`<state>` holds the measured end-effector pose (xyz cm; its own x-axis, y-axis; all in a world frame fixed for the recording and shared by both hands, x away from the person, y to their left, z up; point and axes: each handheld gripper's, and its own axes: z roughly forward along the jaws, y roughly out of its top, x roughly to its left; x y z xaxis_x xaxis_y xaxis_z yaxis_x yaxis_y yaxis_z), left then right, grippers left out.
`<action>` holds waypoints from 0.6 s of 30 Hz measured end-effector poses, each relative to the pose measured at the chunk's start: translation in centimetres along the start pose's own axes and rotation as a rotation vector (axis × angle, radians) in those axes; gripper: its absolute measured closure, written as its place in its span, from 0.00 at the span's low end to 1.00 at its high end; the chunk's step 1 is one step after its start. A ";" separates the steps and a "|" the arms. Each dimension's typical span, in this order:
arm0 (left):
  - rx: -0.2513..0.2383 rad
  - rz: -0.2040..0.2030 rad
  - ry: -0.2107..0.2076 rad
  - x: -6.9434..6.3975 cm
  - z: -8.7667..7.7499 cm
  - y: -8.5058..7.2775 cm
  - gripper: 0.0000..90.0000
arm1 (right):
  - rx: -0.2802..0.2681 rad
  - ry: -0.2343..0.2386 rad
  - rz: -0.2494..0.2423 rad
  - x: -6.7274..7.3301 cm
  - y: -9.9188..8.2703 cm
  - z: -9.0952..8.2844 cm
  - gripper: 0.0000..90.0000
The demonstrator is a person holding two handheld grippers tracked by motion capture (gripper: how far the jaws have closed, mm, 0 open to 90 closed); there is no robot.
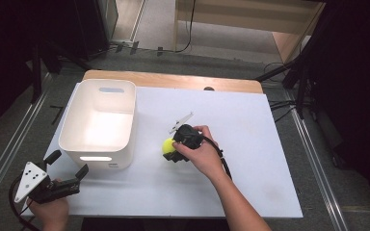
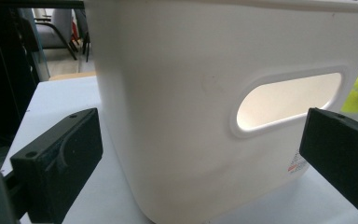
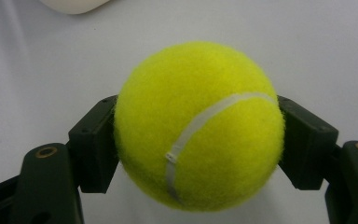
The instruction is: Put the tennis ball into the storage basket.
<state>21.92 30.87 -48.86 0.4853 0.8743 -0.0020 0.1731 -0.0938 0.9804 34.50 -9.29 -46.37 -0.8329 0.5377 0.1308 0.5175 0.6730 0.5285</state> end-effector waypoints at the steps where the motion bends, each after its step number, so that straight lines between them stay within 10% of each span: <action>1: 0.000 0.000 0.000 0.0 0.0 0.0 0.00 | 0.001 0.003 -0.005 0.0 0.1 -0.1 0.27; 18: -0.001 -0.002 0.000 0.0 0.0 0.0 0.00 | -0.019 0.015 -0.034 0.4 1.8 -2.0 0.27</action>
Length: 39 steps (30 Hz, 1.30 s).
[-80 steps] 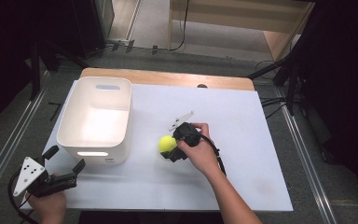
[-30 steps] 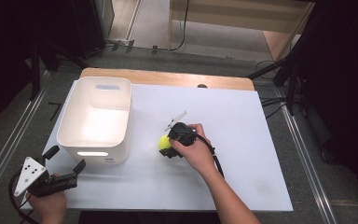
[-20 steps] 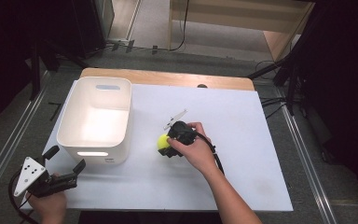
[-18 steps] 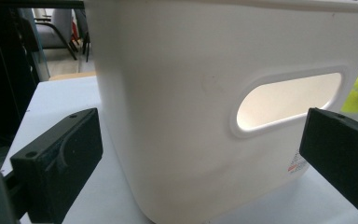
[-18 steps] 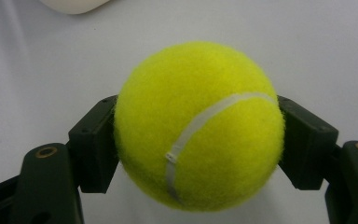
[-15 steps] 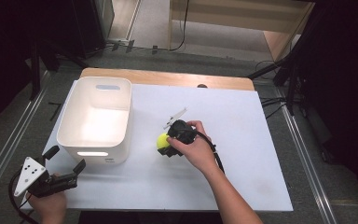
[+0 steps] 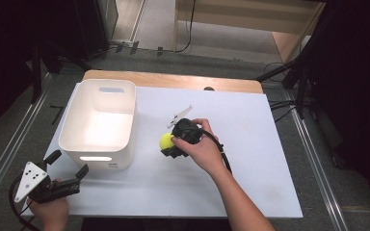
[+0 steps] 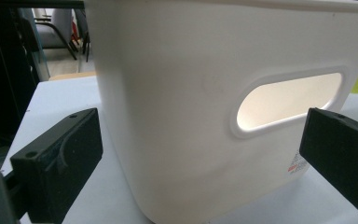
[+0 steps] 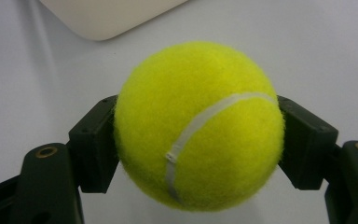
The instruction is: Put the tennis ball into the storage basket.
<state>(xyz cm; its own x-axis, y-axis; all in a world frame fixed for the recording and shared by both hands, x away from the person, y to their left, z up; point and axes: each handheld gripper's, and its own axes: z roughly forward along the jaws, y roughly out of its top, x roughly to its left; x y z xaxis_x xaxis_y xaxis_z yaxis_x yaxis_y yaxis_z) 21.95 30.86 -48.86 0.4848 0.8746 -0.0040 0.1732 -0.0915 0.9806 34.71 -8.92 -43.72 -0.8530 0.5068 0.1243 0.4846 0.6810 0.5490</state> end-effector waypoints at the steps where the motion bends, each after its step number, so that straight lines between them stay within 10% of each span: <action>1: 0.000 0.000 -0.001 0.0 0.0 0.0 0.00 | 0.003 0.000 -0.007 0.0 0.1 -0.1 0.27; 39: 0.003 -0.007 0.000 0.0 0.0 0.0 0.00 | -0.015 0.072 -0.063 1.0 4.1 -2.3 0.27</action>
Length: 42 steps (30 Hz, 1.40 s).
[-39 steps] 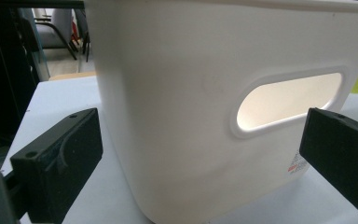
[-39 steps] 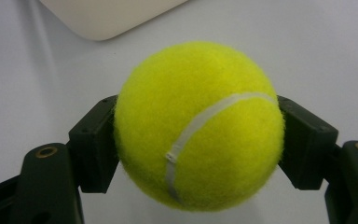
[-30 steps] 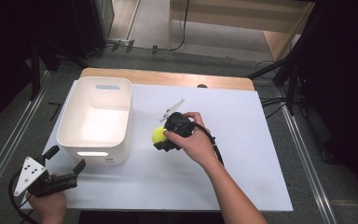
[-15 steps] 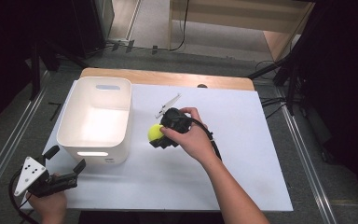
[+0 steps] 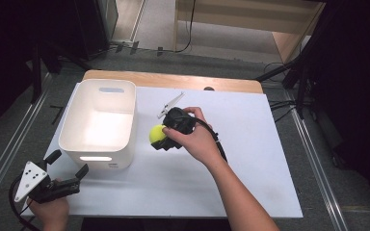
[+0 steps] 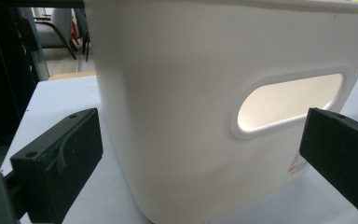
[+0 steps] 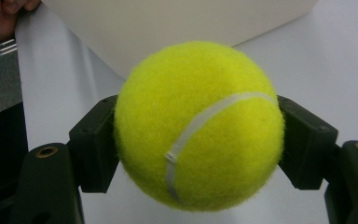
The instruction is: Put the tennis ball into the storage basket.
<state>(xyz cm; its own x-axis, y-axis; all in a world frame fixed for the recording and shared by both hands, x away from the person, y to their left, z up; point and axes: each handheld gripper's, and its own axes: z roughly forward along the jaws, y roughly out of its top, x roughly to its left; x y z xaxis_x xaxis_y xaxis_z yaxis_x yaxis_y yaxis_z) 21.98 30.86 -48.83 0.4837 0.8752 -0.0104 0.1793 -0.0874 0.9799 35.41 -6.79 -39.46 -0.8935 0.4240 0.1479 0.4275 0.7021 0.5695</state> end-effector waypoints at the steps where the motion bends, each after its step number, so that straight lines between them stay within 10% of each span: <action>1: 0.001 0.000 0.000 0.0 0.0 0.0 0.00 | -0.009 -0.003 -0.015 0.0 0.2 -0.1 0.27; 42: 0.011 0.013 -0.005 -0.1 0.2 0.0 0.00 | -0.048 0.012 -0.089 1.6 4.8 -1.1 0.27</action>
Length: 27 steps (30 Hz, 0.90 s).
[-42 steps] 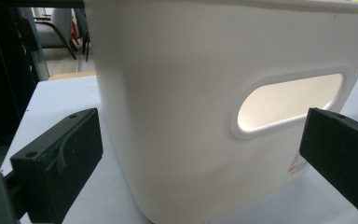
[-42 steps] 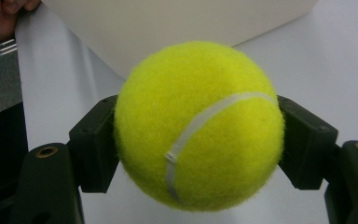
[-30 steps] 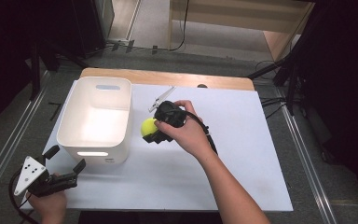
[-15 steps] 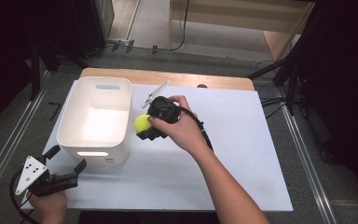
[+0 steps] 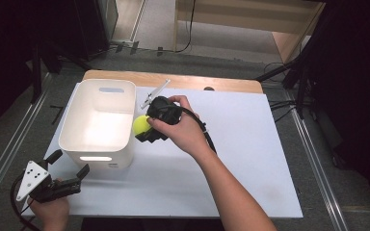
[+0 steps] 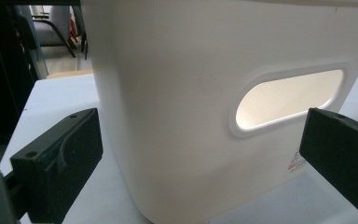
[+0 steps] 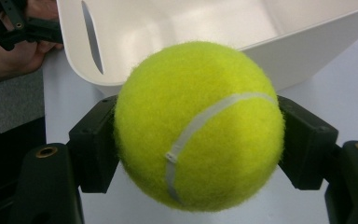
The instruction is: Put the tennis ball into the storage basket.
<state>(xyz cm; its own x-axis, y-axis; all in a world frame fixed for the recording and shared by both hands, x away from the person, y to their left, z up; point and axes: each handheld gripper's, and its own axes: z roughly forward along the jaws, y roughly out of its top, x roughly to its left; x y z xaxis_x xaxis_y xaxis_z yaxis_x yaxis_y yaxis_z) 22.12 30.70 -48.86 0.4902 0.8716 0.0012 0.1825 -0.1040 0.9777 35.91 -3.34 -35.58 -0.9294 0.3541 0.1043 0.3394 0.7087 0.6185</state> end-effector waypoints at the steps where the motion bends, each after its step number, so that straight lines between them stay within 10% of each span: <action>1: 0.000 0.000 0.000 0.0 0.0 0.0 0.00 | -0.007 0.000 -0.009 0.0 0.1 0.0 0.27; 27: 0.003 0.001 0.001 -0.1 0.1 0.0 0.00 | -0.025 0.022 -0.060 1.1 3.6 0.3 0.27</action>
<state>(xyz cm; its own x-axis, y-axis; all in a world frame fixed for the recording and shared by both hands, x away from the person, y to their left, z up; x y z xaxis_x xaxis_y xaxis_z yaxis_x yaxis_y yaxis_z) 22.12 30.56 -48.88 0.4894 0.8720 0.0023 0.1843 -0.1060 0.9771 36.12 -0.19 -33.44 -0.9510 0.2977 0.0834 0.2794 0.7124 0.6438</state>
